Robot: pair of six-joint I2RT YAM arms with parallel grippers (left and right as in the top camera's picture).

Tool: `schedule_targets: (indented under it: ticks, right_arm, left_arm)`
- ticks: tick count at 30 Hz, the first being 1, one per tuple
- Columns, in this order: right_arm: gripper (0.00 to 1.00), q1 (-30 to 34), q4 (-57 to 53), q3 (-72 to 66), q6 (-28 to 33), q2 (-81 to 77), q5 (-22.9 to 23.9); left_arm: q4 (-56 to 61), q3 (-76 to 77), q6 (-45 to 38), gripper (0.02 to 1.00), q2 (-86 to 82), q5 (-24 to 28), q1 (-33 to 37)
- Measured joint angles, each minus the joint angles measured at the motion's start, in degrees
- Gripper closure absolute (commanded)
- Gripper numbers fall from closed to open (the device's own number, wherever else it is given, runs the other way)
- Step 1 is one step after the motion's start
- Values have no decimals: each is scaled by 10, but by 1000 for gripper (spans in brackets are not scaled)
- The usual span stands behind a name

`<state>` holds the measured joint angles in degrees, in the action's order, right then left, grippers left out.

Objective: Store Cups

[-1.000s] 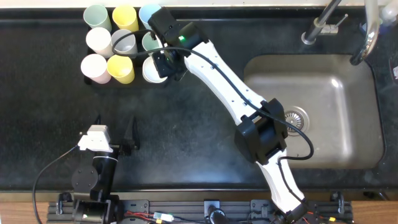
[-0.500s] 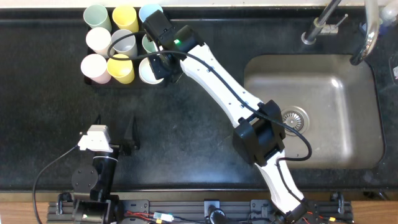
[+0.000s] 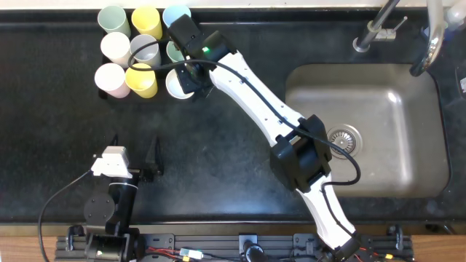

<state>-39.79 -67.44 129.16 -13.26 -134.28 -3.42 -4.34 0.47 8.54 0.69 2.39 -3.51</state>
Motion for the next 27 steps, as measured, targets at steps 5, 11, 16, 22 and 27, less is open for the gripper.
schedule_targets:
  ticks: [5, 11, 16, 22, 27]
  right_arm:
    - [818, 0, 0, 0, -3, -1, 0]
    - [796, 0, 0, 0, -2, -1, 0]
    - [663, 0, 0, 0, -5, -1, 0]
    - [389, 0, 0, 0, 2, 0, -8]
    - [141, 4, -14, -8, 26, 36, -14]
  left_arm:
    - [0, 0, 0, 18, 0, 0, 0]
    - [0, 0, 0, 20, 0, 0, 0]
    - [0, 0, 0, 18, 0, 0, 0]
    - [0, 0, 0, 18, 0, 0, 0]
    - [0, 0, 0, 20, 0, 0, 0]
